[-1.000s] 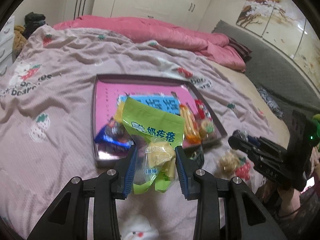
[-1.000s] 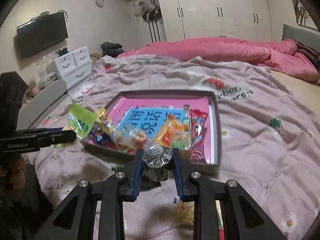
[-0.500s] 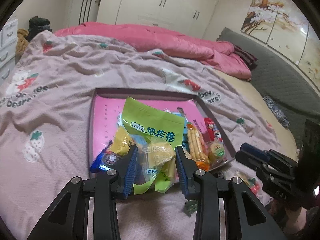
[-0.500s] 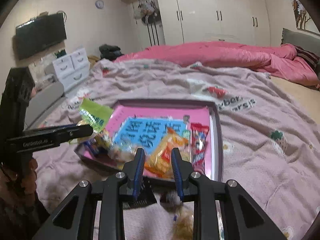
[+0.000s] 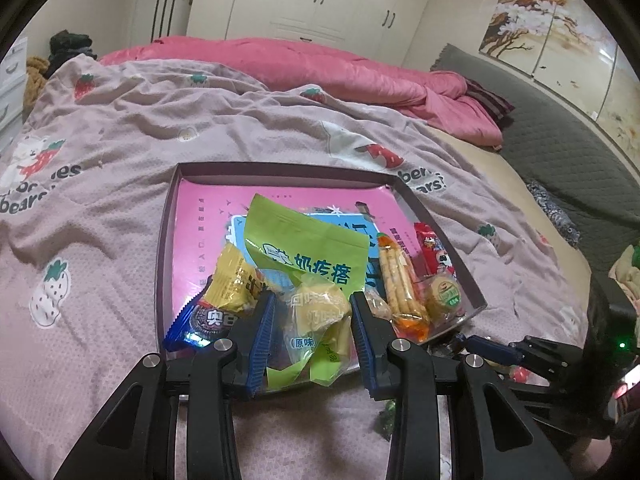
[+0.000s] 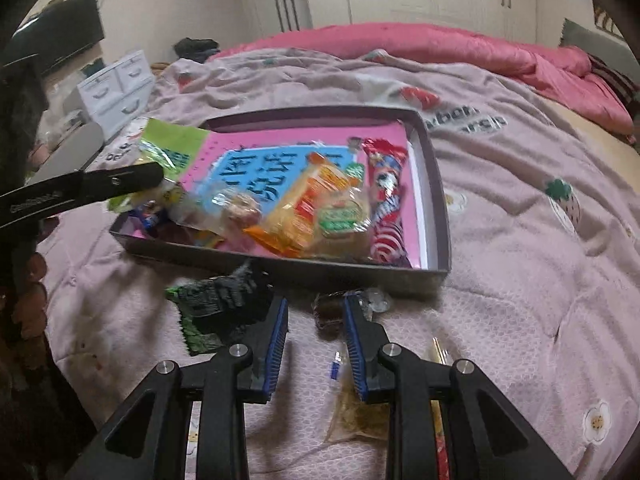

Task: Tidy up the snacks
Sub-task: 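Carry the green-label bag with the left tool while the right carries the chocolate toward the tray, then lower the green-label bag into the tray while the right tool lowers the brown chocolate there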

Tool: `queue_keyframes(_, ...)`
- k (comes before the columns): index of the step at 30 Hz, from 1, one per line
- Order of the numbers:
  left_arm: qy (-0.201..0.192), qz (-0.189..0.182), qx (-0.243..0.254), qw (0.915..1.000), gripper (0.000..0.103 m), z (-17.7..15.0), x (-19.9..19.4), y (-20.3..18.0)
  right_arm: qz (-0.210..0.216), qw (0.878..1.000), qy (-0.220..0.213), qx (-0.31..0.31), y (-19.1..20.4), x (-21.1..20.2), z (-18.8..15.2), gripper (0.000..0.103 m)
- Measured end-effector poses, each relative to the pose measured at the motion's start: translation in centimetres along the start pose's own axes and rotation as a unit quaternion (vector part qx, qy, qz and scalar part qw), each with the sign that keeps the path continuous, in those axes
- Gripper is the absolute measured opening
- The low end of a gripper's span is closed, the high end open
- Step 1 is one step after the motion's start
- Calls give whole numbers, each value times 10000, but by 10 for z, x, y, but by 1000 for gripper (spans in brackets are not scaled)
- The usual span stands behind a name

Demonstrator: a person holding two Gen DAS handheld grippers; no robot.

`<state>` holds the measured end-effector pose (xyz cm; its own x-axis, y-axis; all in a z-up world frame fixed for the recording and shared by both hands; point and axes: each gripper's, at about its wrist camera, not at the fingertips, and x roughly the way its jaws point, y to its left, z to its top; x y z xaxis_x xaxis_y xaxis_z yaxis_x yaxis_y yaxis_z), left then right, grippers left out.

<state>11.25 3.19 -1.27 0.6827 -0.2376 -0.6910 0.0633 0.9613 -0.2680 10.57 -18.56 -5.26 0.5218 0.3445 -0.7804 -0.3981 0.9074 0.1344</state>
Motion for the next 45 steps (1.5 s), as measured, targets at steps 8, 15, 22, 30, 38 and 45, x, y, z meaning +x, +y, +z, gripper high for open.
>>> queue_keyframes(8, 22, -86, -59, 9999, 39, 5, 8, 1, -389, 9990, 57, -200, 1, 6, 2, 48)
queue_keyframes(15, 42, -164, -133, 9998, 39, 7, 13, 3, -682, 9961, 237, -499, 8, 27, 6, 48)
queue_keyframes(22, 72, -206, -216, 9995, 39, 11, 20, 5, -455, 9983, 76, -360, 1, 22, 5, 37)
queue_keyframes(30, 62, -247, -279, 9993, 39, 15, 24, 9, -109, 9985, -445, -286, 12, -12, 19, 36)
queue_keyframes(38, 94, -160, -241, 9995, 39, 14, 29, 11, 20, 9958, -665, -628, 38, -2, 48, 36)
queue_keyframes(45, 122, -156, -196, 9996, 39, 13, 32, 12, 46, 9946, -622, -835, 48, 18, 57, 36)
